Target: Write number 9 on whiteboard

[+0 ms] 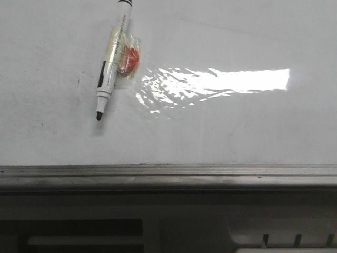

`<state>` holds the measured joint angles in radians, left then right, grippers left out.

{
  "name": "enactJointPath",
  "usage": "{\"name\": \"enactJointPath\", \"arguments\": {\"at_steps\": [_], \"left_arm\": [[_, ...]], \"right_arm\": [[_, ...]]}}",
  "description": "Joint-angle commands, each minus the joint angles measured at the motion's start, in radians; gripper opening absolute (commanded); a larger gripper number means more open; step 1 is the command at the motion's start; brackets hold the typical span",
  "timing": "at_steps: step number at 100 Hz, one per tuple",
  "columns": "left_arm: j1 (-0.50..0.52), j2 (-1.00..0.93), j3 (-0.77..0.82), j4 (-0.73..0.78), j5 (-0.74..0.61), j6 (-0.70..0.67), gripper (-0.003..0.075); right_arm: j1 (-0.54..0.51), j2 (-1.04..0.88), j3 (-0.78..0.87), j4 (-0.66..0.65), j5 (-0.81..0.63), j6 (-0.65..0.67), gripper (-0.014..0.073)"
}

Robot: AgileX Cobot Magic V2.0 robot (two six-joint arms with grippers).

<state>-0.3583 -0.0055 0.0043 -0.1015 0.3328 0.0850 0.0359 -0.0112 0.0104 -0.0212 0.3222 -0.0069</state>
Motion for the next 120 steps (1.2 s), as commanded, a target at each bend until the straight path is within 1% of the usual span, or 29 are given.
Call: {"name": "enactJointPath", "arguments": {"at_steps": [1,61,76,80,83,85,88,91,95,98,105,112,120], "left_arm": [[0.001,-0.025,0.042,-0.003,-0.055,-0.007,-0.0020],[0.001,-0.025,0.042,-0.001,-0.055,-0.007,-0.0020],[0.001,-0.025,0.042,-0.009,-0.085,-0.005,-0.0020],[0.001,-0.025,0.042,-0.052,-0.101,-0.005,-0.0020],[0.001,-0.025,0.042,-0.116,-0.122,-0.006,-0.0020],[0.001,-0.025,0.042,-0.188,-0.145,-0.006,-0.0020],[0.001,-0.025,0.040,-0.348,-0.190,-0.006,-0.0020],[0.001,-0.025,0.040,-0.458,-0.226,-0.006,-0.0020],[0.001,-0.025,0.040,-0.573,-0.272,-0.006,-0.0020],[0.001,-0.025,0.040,-0.631,-0.299,-0.006,-0.0020],[0.001,-0.025,0.040,-0.711,-0.344,-0.006,-0.0020],[0.001,-0.025,0.040,-0.780,-0.349,-0.006,-0.0020],[0.001,-0.025,0.040,-0.813,-0.353,-0.006,-0.0020]], "right_arm": [[0.001,-0.015,0.027,-0.004,-0.060,-0.006,-0.0049],[0.001,-0.015,0.027,-0.004,-0.060,-0.006,-0.0049],[0.001,-0.015,0.027,-0.004,-0.069,-0.006,-0.0049],[0.001,-0.015,0.027,-0.004,-0.085,-0.006,-0.0049],[0.001,-0.015,0.027,-0.004,-0.102,-0.006,-0.0049],[0.001,-0.015,0.027,-0.004,-0.117,-0.006,-0.0049],[0.001,-0.015,0.027,-0.004,-0.141,-0.006,-0.0049],[0.001,-0.015,0.027,-0.003,-0.175,-0.006,-0.0049],[0.001,-0.015,0.027,0.006,-0.213,-0.006,-0.0049],[0.001,-0.015,0.027,0.031,-0.258,-0.006,-0.0049],[0.001,-0.015,0.027,0.120,-0.352,-0.006,-0.0049],[0.001,-0.015,0.027,0.208,-0.442,-0.006,-0.0049],[0.001,-0.015,0.027,0.289,-0.540,-0.006,-0.0049]]}}
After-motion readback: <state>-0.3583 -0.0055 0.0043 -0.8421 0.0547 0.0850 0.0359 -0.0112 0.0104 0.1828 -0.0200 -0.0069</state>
